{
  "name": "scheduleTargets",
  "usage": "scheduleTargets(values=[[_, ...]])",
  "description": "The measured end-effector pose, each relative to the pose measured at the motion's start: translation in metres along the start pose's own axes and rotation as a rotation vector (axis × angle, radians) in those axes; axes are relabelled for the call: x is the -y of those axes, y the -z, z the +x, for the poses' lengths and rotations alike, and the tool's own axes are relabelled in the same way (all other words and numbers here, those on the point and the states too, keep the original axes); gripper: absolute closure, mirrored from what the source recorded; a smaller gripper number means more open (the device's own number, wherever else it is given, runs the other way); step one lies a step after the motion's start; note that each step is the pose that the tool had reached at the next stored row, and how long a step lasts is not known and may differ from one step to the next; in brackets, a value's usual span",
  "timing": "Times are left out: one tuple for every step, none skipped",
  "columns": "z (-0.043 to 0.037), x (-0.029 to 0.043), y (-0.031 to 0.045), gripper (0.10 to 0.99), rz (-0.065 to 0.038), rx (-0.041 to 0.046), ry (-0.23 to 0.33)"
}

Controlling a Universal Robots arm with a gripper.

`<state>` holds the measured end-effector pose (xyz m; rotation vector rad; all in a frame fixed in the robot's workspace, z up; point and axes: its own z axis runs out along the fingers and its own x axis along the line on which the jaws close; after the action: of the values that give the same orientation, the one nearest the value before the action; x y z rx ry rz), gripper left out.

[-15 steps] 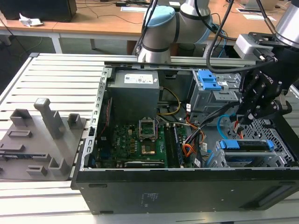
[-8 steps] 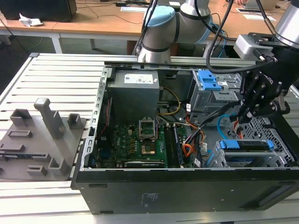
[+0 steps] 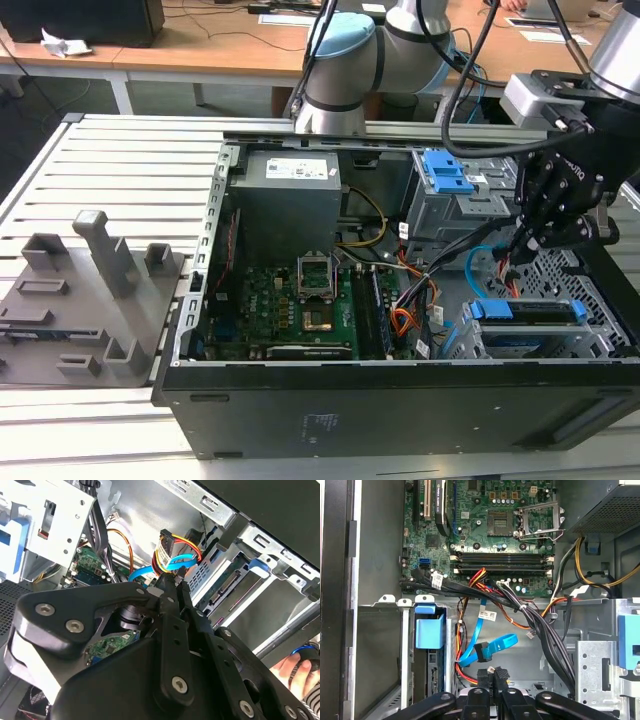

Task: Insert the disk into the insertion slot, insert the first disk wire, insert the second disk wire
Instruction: 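Insert the first disk wire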

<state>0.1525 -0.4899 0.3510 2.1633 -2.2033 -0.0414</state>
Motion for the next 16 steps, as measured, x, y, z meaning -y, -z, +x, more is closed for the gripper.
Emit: scheduleTargets(values=[[-0.0003, 0.0028, 0.0001, 0.922, 0.000, 0.0001, 0.000], [-0.0003, 0.0035, 0.0002, 0.922, 0.000, 0.0001, 0.000], [-0.0001, 0.0035, 0.0002, 0.922, 0.000, 0.0001, 0.000], [0.0008, 0.0036, 0.0002, 0.922, 0.000, 0.0000, 0.000], [0.0026, 0.0037, 0.0002, 0.922, 0.000, 0.0000, 0.000], [0.0077, 0.0038, 0.0000, 0.922, 0.000, 0.0001, 0.000], [0.0130, 0.0038, 0.0000, 0.922, 0.000, 0.0001, 0.000], [0.0163, 0.0039, -0.0001, 0.922, 0.000, 0.0000, 0.000], [0.0196, 0.0040, -0.0001, 0.922, 0.000, 0.0000, 0.000], [0.0229, 0.0040, -0.0003, 0.922, 0.000, 0.0002, 0.000], [0.0257, 0.0041, -0.0003, 0.922, 0.000, 0.0001, 0.000], [0.0305, 0.0042, -0.0003, 0.922, 0.000, 0.0000, 0.000], [0.0353, 0.0043, -0.0005, 0.922, 0.000, 0.0002, 0.000], [0.0382, 0.0043, -0.0005, 0.922, 0.000, 0.0001, 0.000], [0.0414, 0.0044, -0.0005, 0.922, 0.000, -0.0001, 0.000], [0.0477, 0.0045, -0.0007, 0.922, 0.000, 0.0001, 0.000]])
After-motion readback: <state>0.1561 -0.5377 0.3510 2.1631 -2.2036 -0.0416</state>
